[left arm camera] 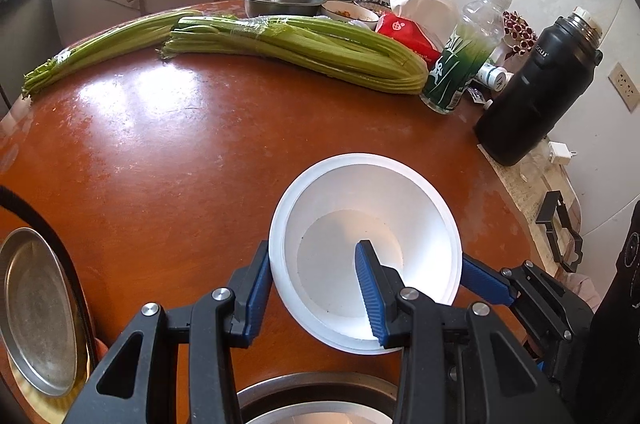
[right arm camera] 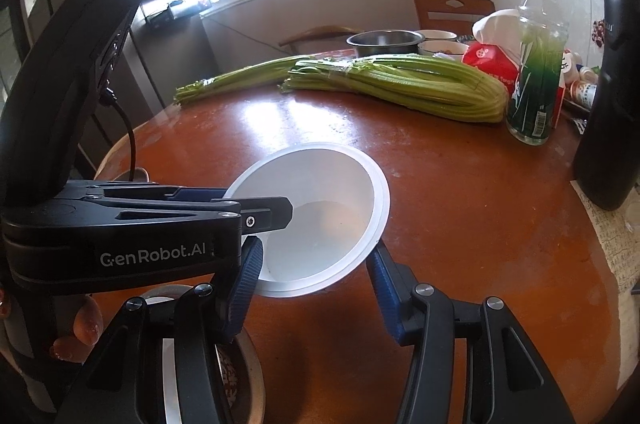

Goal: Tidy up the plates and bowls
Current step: 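Carry the smaller white bowl with the left tool over the bowl stack and lower it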

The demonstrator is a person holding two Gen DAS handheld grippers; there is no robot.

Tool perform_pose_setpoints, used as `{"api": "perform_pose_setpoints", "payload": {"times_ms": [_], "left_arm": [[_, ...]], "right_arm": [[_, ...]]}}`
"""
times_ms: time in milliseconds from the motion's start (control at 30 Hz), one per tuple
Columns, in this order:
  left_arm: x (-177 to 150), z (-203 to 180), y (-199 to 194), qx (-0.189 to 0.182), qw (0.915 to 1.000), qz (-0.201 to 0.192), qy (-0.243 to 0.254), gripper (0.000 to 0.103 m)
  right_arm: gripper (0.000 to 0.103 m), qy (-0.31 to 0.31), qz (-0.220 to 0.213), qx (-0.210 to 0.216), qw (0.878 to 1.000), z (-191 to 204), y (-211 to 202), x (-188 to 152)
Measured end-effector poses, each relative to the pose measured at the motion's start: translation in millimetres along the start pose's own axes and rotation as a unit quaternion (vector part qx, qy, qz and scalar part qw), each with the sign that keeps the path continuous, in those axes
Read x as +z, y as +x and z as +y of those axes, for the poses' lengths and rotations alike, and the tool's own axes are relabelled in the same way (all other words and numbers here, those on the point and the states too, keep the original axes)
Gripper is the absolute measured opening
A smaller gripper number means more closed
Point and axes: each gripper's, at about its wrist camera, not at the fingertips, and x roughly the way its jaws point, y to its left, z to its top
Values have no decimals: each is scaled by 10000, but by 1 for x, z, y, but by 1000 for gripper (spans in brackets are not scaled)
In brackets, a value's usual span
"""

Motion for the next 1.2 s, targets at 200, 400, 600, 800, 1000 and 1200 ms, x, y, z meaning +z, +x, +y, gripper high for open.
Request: {"api": "perform_pose_setpoints", "payload": {"times_ms": [200, 400, 600, 800, 1000, 1200], "left_arm": [[-6, 2, -20, 35, 9998, -168, 33, 41], [-12, 4, -42, 66, 9994, -343, 25, 41], [-21, 6, -64, 112, 9986, -512, 15, 41], [-30, 6, -82, 215, 9977, -636, 47, 41], [-37, 2, -103, 240, 9966, -781, 88, 41], [-51, 0, -128, 253, 9941, -1054, 83, 41]], "right_arm": [[56, -94, -120, 29, 9999, 13, -13, 1], [56, -225, -253, 42, 9994, 29, -29, 2], [56, -351, -364, 77, 9987, 44, -43, 3], [56, -467, -476, 82, 9977, 59, -57, 1], [56, -531, -612, 95, 9967, 70, -74, -2], [56, -664, -818, 170, 9943, 83, -96, -9]]}}
